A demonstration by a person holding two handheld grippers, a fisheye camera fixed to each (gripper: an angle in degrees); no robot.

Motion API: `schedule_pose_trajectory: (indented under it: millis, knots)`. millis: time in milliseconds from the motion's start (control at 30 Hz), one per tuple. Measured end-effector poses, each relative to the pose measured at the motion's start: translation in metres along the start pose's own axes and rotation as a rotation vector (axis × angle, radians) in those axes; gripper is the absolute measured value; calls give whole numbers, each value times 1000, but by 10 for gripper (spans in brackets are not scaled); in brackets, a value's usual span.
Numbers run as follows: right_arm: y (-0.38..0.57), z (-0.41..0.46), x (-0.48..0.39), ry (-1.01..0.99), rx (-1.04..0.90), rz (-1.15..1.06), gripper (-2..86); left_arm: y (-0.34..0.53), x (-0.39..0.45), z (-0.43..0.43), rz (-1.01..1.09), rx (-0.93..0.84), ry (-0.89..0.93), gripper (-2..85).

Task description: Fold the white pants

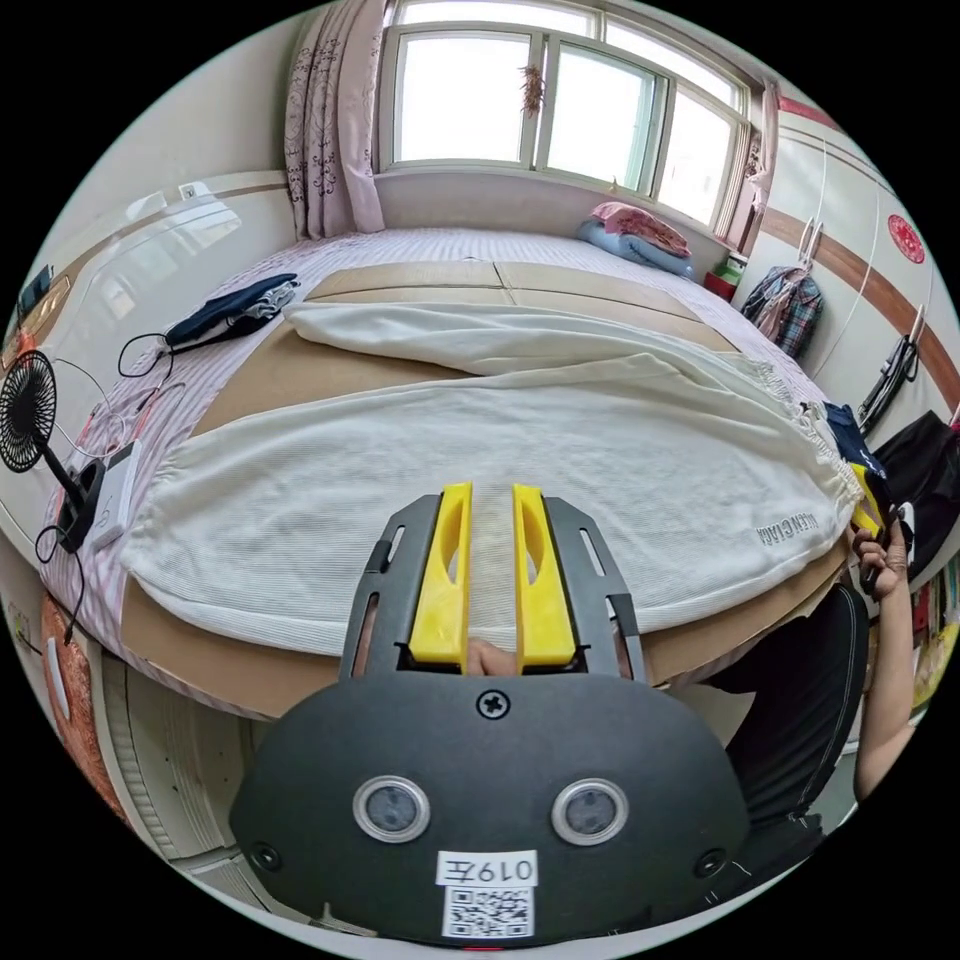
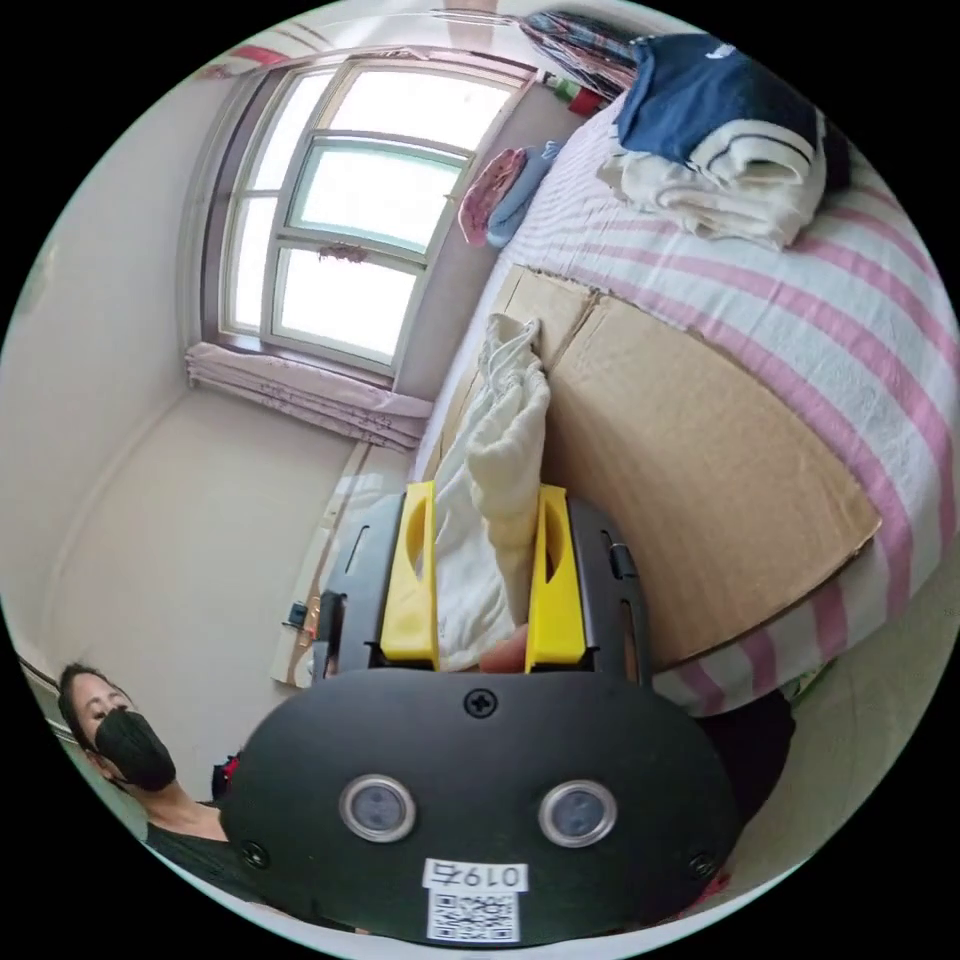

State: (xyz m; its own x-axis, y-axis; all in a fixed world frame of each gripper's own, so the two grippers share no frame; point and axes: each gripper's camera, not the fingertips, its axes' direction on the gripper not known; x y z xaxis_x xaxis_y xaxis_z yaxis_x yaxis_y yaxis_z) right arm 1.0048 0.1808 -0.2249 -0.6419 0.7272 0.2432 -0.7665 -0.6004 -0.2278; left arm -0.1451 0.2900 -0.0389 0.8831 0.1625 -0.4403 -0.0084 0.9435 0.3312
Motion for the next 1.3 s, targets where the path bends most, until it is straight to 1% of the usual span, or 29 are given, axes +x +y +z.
schedule_pose_trajectory:
  millis: [100, 167, 300, 400, 433, 567, 633, 733, 767, 833, 900, 933, 967, 1000, 1033, 1067, 1133, 1167, 1233, 1300]
  knots:
    - [16, -3, -18, -11, 105, 51, 75, -4, 0, 11, 13, -15, -4, 36]
    - [25, -5, -48, 26, 135, 1, 67, -7, 2, 14, 26, -13, -14, 29]
    - [47, -6, -144, 233, 142, -174, 64, -18, 4, 19, 43, -14, -20, 21]
    - [59, -4, -183, 377, 136, -229, 63, -29, 5, 23, 43, -29, -1, 18]
    - [60, -2, -183, 394, 127, -220, 63, -33, 5, 25, 51, -38, 12, 17]
    - [74, 27, -158, 411, -17, -92, 67, -47, 7, 30, 49, -64, 31, 13]
    - [88, 35, -157, 382, -54, -98, 76, -58, 15, 32, 68, -90, 18, 12]
    - [116, 23, -176, 418, -8, -152, 97, -76, 29, 29, 98, -96, -48, 11]
    - [127, 15, -189, 458, 19, -195, 100, -80, 33, 26, 106, -80, -67, 11]
    - [144, 12, -225, 533, 28, -352, 96, -99, 46, 11, 130, 11, -87, 11]
    - [168, 41, -295, 654, -32, -664, 89, -117, 57, 5, 150, 66, -66, 11]
    - [174, 54, -314, 689, -58, -741, 88, -129, 67, 6, 174, 97, -44, 11]
    - [182, 83, -348, 756, -95, -879, 97, -135, 72, 8, 185, 111, -31, 11]
    - [183, 113, -376, 797, -117, -967, 104, -147, 83, 14, 198, 126, 0, 12]
    - [181, 127, -388, 795, -133, -1003, 107, -158, 93, 23, 204, 126, 42, 12]
    - [171, 156, -407, 750, -177, -1049, 112, -163, 98, 28, 209, 128, 72, 12]
    - [140, 201, -421, 682, -234, -1034, 122, -172, 118, 49, 241, 122, 199, 15]
    - [114, 232, -422, 662, -270, -997, 132, -173, 123, 55, 257, 108, 214, 16]
    - [76, 276, -415, 673, -326, -915, 136, -178, 145, 74, 332, 64, 184, 22]
    - [47, 329, -406, 697, -414, -882, 139, -190, 157, 76, 393, 68, 167, 29]
